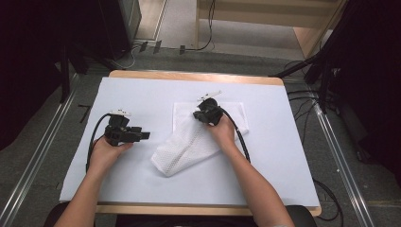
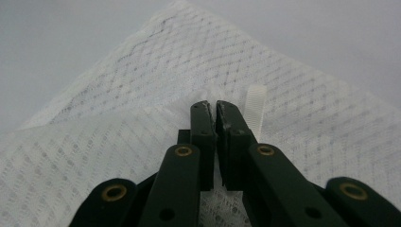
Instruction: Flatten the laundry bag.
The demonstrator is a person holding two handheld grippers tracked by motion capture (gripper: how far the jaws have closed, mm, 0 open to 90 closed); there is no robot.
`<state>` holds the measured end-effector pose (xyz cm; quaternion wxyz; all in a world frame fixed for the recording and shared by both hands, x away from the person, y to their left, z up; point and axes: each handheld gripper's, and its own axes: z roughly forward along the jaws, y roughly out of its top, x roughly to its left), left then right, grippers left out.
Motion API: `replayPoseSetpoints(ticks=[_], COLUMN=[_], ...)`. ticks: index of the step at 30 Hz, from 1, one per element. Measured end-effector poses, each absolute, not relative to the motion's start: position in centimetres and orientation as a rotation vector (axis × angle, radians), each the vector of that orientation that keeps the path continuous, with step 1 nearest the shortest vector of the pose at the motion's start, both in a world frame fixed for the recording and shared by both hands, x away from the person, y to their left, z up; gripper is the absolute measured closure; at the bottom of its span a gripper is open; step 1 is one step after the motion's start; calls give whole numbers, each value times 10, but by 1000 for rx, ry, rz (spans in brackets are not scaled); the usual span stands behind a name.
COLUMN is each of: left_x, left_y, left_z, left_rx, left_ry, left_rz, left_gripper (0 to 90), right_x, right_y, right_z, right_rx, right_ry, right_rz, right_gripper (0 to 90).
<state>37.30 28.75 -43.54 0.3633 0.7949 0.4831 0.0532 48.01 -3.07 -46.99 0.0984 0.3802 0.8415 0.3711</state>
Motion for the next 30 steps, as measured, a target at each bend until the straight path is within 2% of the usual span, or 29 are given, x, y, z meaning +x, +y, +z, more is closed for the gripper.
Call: replayPoseSetpoints(ticks=[13,23,30], left_x=[373,374,377], left_y=[291,286,280], left_z=[-435,-433,-433], left_rx=[2034,2039,2050], left_ry=[1246,1232,1210], left_rz=[137,139,127], left_gripper=[474,474,475], right_x=[481,456,430], right_y=[-37,-50,-66], right_z=[-457,-417,-404], right_rx=[1225,1126,1087], right_ry=[2495,2494,2507], right_rz=[1146,1188,1207], right_gripper=[900,900,900])
